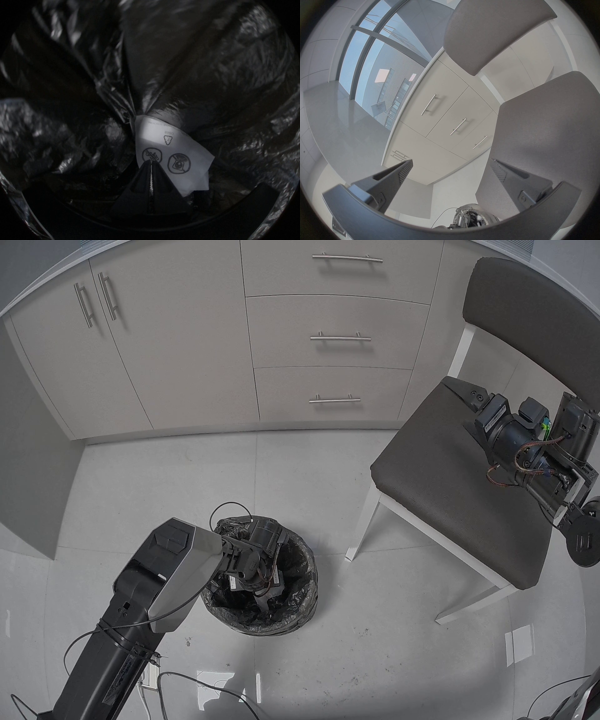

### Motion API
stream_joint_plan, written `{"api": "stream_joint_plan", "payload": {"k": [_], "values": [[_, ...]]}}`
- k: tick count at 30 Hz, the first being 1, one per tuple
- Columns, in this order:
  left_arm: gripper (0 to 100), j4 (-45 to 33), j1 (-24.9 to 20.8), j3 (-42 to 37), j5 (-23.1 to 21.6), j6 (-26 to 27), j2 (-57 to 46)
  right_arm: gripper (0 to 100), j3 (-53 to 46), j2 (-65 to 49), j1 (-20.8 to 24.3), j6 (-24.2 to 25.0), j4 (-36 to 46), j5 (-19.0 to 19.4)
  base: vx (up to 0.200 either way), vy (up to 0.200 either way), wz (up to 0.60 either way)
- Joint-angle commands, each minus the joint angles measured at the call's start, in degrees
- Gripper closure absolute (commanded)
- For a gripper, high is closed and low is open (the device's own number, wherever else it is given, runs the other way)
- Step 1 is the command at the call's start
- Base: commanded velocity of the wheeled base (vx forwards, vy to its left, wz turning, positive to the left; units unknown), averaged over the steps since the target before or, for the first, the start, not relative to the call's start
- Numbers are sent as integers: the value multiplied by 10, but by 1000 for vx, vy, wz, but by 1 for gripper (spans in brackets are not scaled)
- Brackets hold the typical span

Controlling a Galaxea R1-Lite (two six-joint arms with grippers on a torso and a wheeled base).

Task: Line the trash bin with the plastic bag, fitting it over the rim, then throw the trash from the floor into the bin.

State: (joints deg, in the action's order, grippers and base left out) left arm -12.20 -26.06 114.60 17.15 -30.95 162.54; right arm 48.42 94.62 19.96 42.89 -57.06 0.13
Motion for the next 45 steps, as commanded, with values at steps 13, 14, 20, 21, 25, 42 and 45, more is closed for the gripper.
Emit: {"api": "stream_joint_plan", "payload": {"k": [13,14,20,21,25,42,45], "values": [[100,-2,5,0,1,-4,35,0,-3,21,-3,0,-36,1,0,0,0],[100,-4,5,0,1,-5,30,0,-3,21,-3,0,-36,1,0,0,0],[100,-21,0,0,2,-6,-24,0,-3,15,-3,0,-31,13,0,0,0],[100,-27,-1,0,2,-5,-36,0,-3,14,-3,0,-31,13,0,0,0],[100,-53,-10,0,1,7,-108,0,-3,12,-4,0,-29,14,0,0,0],[100,-257,51,0,5,290,-441,0,-7,-26,-1,-1,-14,15,0,0,0],[100,-313,109,0,5,354,-515,0,-4,-46,-8,-4,7,15,0,0,0]]}}
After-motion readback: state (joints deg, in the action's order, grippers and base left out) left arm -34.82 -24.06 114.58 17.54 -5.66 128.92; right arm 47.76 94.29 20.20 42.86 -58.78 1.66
